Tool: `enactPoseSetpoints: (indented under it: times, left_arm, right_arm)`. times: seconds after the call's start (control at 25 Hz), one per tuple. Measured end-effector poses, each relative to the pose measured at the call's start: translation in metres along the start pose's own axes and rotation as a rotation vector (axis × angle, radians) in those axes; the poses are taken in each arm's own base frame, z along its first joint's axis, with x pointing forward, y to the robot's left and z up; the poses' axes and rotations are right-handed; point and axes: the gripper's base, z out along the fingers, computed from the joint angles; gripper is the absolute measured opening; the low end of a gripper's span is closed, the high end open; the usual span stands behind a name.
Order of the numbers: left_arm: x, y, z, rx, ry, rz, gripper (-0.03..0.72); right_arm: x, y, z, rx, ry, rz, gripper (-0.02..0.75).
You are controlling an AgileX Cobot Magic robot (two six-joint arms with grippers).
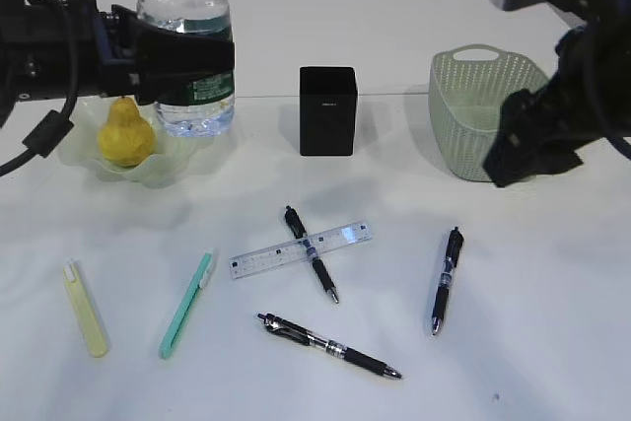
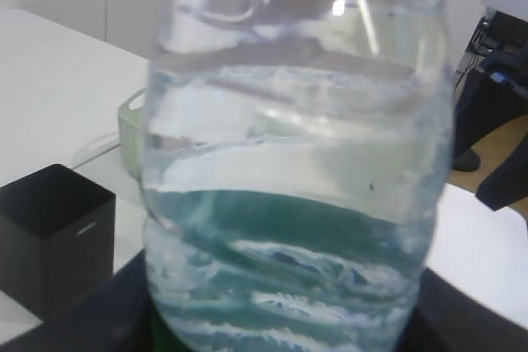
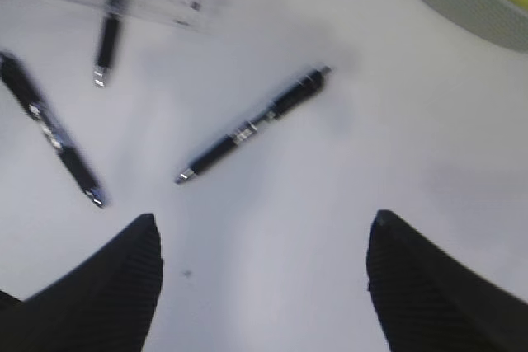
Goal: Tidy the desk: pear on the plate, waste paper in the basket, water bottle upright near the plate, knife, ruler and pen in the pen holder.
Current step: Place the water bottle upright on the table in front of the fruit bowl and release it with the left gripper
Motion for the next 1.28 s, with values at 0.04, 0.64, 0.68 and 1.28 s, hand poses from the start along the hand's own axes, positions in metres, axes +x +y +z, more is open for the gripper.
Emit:
enactPoseSetpoints:
  times: [0.04,0.64,0.68,1.28]
  left_arm:
    - [0.001,0.001,0.000,-0.014,0.006,0.003,0.410]
    - [0.010,0.025,0.008,-0.122,-0.085,0.124,0.410]
    - [0.015,0.028,0.010,-0.120,-0.085,0.129,0.410]
    - [0.073,0.070,0.028,-0.219,-0.128,0.110,0.410]
  right_arm:
    - [0.003,-0.004,0.000,0.045,0.034,0.004,0.569]
    - [0.007,-0.015,-0.002,0.162,0.073,0.008,0.569]
    - [0.007,-0.015,-0.002,0.163,0.070,0.008,0.569]
    - [0.005,-0.015,-0.002,0.166,0.053,0.005,0.569]
